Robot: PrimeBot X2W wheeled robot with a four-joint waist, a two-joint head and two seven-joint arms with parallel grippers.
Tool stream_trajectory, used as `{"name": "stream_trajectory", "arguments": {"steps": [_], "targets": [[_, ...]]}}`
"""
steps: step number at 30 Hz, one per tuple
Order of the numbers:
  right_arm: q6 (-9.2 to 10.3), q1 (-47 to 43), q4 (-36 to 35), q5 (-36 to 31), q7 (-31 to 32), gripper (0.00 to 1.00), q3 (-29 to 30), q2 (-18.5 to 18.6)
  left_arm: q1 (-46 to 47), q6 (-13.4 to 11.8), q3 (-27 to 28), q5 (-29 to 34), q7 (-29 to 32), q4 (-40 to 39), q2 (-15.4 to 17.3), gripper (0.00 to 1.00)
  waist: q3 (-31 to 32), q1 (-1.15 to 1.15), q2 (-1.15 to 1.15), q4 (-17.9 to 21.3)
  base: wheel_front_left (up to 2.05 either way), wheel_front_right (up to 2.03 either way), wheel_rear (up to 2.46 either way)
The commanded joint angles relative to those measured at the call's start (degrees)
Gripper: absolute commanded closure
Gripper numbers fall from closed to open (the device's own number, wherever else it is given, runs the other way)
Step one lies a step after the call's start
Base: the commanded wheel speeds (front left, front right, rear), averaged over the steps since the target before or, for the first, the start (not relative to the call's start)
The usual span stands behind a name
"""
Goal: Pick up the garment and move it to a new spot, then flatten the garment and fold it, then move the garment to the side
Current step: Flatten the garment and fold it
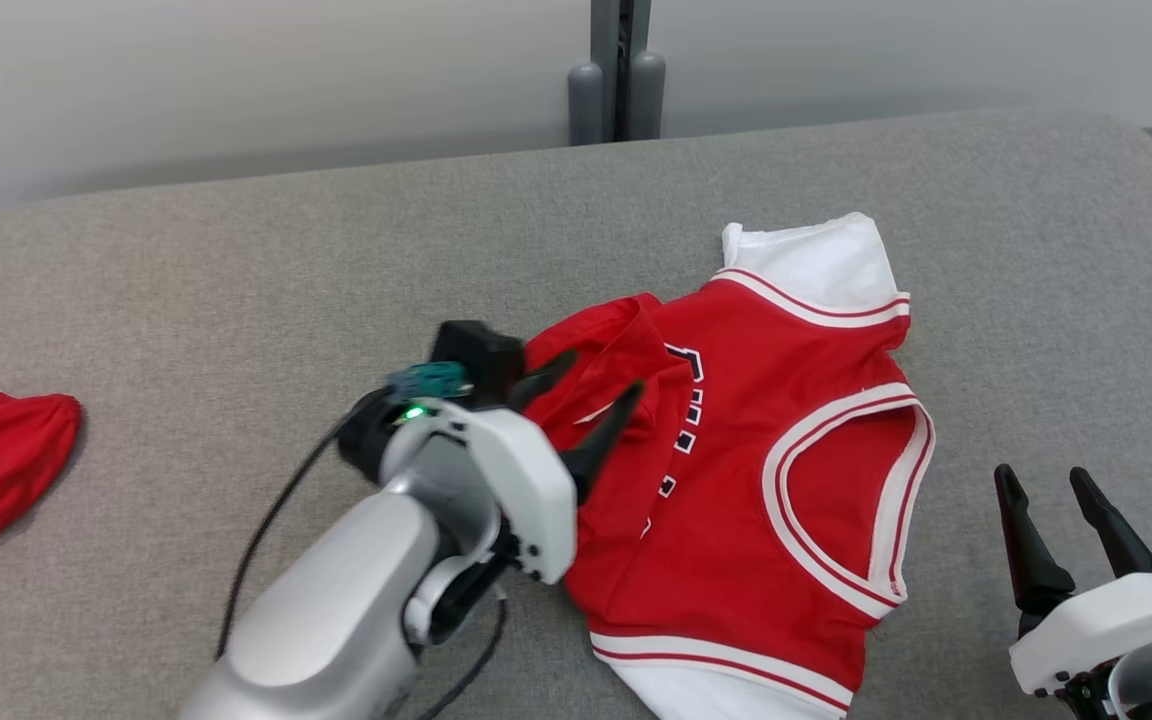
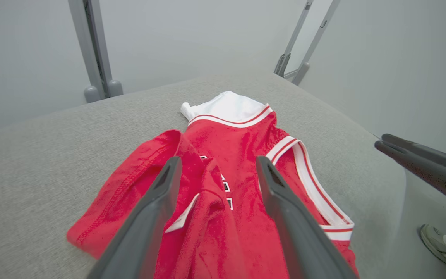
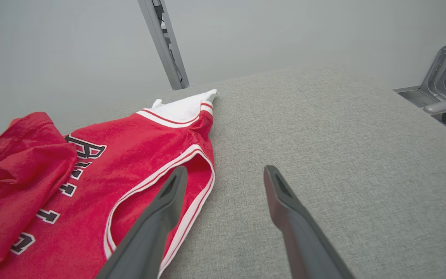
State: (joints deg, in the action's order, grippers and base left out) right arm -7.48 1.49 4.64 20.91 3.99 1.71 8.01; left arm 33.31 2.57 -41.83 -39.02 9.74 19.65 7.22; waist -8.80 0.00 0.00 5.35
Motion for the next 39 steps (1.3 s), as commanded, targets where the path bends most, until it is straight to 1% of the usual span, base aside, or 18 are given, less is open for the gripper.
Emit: {"name": "stream_trajectory", "arguments": {"steps": [1,3,5,8,13,20,21,22,23,24,25,27,29,30,31,32,36,39], "targets": [[-0.03,-0.76,-0.27,0.30,0.21,0.00,0.15,0.48,-1.45,-1.03,1.09,-0.87,0.73,-1.05,1.43,0.00,0.84,0.00,0.00,-0.61,0.00,0.00,0.00],[-0.03,-0.68,-0.70,0.38,0.40,0.00,-0.12,0.45,-2.22,-2.49,2.68,-1.67,1.81,-2.53,3.53,0.00,0.66,0.00,0.00,-0.35,0.00,0.00,0.00],[-0.03,-0.93,-0.89,0.45,0.39,0.00,-0.18,0.39,-3.15,-3.39,3.36,-1.95,3.36,-3.54,5.76,0.00,0.38,0.00,0.00,0.08,0.00,0.00,0.00],[-0.03,-1.12,-1.03,0.49,0.40,0.00,-0.05,0.40,-3.41,-3.50,3.54,-2.43,5.37,-5.04,7.52,0.00,-0.38,0.00,0.00,0.67,0.00,0.00,0.00],[-0.03,-0.54,-1.09,0.22,0.33,0.00,-0.51,0.19,-2.56,-2.63,1.94,-2.61,8.67,-5.13,8.11,0.00,-1.37,0.00,0.00,1.88,0.00,0.00,0.00],[-0.03,0.57,-0.41,0.33,-0.16,0.00,-1.55,-0.26,1.91,-2.70,0.61,-0.64,9.73,-1.47,7.05,0.00,-2.81,0.00,0.00,3.80,0.00,0.00,0.00],[-0.03,0.65,-0.26,0.31,-0.25,0.00,-1.58,-0.31,2.55,-2.52,0.39,-0.49,10.00,-0.80,6.92,0.07,-2.97,0.00,0.00,4.07,0.00,0.00,0.00],[-0.03,0.78,-0.11,0.34,-0.39,0.00,-1.64,-0.38,3.13,-2.31,0.17,-0.27,10.18,-0.19,6.82,0.38,-3.16,0.00,0.00,4.37,0.00,0.00,0.00],[-0.03,0.89,0.02,0.43,-0.56,0.00,-1.66,-0.47,3.61,-2.05,-0.11,-0.22,10.52,0.37,6.66,0.58,-3.30,0.00,0.00,4.60,0.00,0.00,0.00],[-0.03,1.01,0.18,0.54,-0.66,0.00,-1.59,-0.51,4.00,-2.02,-0.34,-0.12,10.83,0.81,6.49,0.69,-3.46,0.00,0.00,4.80,0.00,0.00,0.00],[-0.03,1.08,0.34,0.59,-0.78,0.00,-1.50,-0.56,4.37,-1.96,-0.50,0.04,11.08,1.18,6.43,0.74,-3.62,0.00,0.00,4.96,0.00,0.00,0.00],[-0.03,1.13,0.64,0.60,-1.11,0.00,-1.40,-0.67,5.11,-2.00,-0.67,0.25,11.15,2.07,6.40,0.72,-3.82,0.00,0.00,5.16,0.00,0.00,0.00],[-0.03,1.21,0.96,0.61,-1.25,0.00,-1.40,-0.76,5.25,-1.83,-0.63,-0.12,11.10,3.03,6.08,0.73,-3.89,0.00,0.00,5.29,0.00,0.00,0.00],[-0.03,1.29,1.14,0.65,-1.37,0.00,-1.39,-0.80,5.40,-1.65,-0.67,-0.22,10.96,3.55,5.91,0.79,-3.90,0.00,0.00,5.31,0.00,0.00,0.00],[-0.03,1.37,1.25,0.66,-1.51,0.00,-1.39,-0.85,5.60,-1.54,-0.67,-0.33,10.78,4.07,5.71,0.82,-3.87,0.00,0.00,5.28,0.00,0.00,0.00],[-0.03,1.43,1.42,0.65,-1.61,0.00,-1.39,-0.92,5.82,-1.44,-0.57,-0.46,10.48,4.51,5.46,1.00,-3.81,0.00,0.00,5.20,0.00,0.00,0.00],[-0.03,1.26,2.06,0.67,-1.58,0.00,-1.26,-0.78,6.25,-0.51,-0.28,-1.37,8.99,5.77,4.22,1.00,-2.77,0.00,0.00,4.13,0.00,0.00,0.00],[-0.03,0.26,2.45,0.71,-1.26,0.00,-0.46,-0.10,5.45,-0.04,0.32,-2.36,7.57,5.40,3.62,1.00,-1.01,0.00,0.00,2.35,0.00,0.00,0.00]]}}
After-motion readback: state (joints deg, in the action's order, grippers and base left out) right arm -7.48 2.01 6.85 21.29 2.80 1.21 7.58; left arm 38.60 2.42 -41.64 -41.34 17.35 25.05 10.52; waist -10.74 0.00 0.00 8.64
